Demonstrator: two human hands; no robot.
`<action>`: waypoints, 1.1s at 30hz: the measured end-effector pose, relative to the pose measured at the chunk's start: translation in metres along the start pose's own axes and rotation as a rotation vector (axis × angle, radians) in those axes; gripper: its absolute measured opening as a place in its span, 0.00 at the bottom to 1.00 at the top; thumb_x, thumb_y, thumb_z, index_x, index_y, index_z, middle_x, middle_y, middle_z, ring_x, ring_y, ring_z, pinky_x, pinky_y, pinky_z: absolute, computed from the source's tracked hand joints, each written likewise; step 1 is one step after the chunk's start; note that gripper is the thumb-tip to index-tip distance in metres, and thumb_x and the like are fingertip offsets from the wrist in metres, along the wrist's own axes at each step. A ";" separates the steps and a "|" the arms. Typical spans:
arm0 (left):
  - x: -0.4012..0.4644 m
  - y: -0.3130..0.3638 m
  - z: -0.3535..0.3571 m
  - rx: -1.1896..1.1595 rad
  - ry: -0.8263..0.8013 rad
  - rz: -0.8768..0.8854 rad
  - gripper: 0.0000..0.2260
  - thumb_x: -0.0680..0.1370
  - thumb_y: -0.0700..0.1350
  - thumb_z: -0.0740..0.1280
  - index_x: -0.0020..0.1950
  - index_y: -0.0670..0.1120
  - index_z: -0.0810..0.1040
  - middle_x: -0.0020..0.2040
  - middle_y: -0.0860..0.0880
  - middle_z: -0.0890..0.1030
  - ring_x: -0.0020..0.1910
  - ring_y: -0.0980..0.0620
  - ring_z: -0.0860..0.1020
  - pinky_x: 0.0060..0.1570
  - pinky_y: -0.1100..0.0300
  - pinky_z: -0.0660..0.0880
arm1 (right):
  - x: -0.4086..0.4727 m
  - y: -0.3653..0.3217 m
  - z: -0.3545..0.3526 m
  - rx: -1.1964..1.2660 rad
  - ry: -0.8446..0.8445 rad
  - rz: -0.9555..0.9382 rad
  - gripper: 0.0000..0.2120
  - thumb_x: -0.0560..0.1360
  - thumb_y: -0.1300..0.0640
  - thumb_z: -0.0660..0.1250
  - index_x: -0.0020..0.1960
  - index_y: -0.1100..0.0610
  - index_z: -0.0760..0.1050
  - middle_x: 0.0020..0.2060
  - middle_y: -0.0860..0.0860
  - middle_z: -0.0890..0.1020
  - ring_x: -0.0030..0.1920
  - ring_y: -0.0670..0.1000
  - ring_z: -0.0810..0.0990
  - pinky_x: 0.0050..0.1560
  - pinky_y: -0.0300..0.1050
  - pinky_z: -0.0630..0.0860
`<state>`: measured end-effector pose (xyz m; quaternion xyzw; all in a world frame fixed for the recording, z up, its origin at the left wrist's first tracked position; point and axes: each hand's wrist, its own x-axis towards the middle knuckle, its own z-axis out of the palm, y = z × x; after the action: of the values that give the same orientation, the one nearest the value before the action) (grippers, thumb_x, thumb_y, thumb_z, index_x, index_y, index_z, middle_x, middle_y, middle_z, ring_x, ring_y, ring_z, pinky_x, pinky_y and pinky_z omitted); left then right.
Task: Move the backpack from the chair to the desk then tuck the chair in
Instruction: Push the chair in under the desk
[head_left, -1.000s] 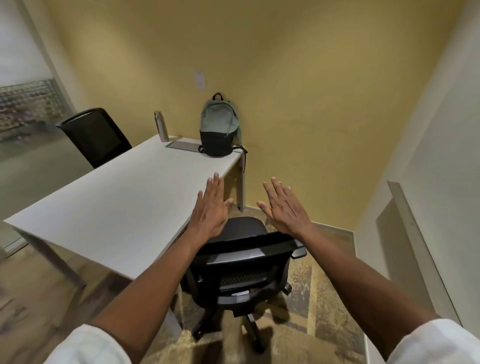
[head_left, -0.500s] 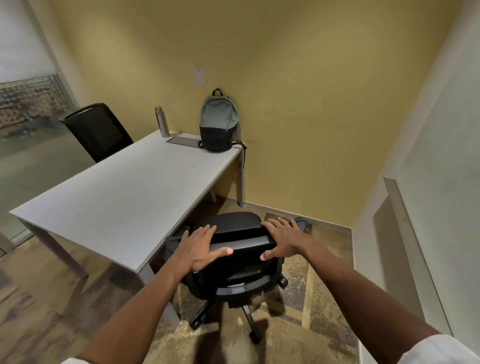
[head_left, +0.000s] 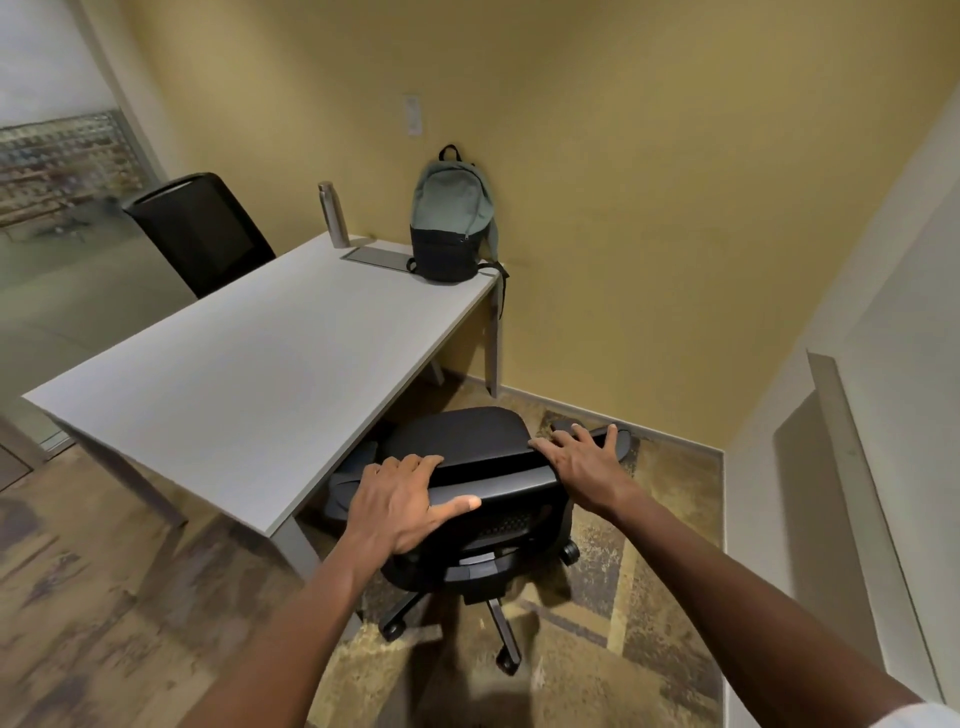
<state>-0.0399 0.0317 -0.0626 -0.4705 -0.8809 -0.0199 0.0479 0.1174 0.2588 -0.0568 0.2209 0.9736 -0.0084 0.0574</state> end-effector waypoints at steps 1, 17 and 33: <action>0.003 0.004 0.002 0.004 0.004 -0.016 0.45 0.69 0.80 0.40 0.73 0.53 0.68 0.63 0.50 0.78 0.56 0.47 0.77 0.57 0.48 0.71 | 0.004 0.004 0.000 -0.001 -0.003 -0.001 0.33 0.79 0.70 0.54 0.78 0.45 0.54 0.73 0.54 0.65 0.77 0.62 0.53 0.67 0.81 0.46; 0.061 0.016 0.007 0.011 0.036 -0.182 0.47 0.68 0.80 0.37 0.73 0.52 0.68 0.61 0.47 0.79 0.55 0.43 0.77 0.55 0.46 0.72 | 0.092 0.030 -0.022 -0.113 -0.080 -0.006 0.33 0.81 0.64 0.58 0.78 0.41 0.51 0.76 0.52 0.60 0.77 0.65 0.52 0.63 0.84 0.51; 0.151 0.052 0.007 0.034 -0.014 -0.379 0.47 0.69 0.79 0.38 0.64 0.46 0.74 0.57 0.42 0.80 0.55 0.39 0.77 0.51 0.45 0.70 | 0.190 0.040 -0.036 -0.065 -0.135 -0.040 0.38 0.76 0.71 0.56 0.79 0.46 0.48 0.79 0.58 0.46 0.76 0.72 0.43 0.64 0.84 0.46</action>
<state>-0.0808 0.1858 -0.0542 -0.2953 -0.9543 -0.0103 0.0452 -0.0398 0.3778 -0.0422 0.1985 0.9714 0.0072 0.1301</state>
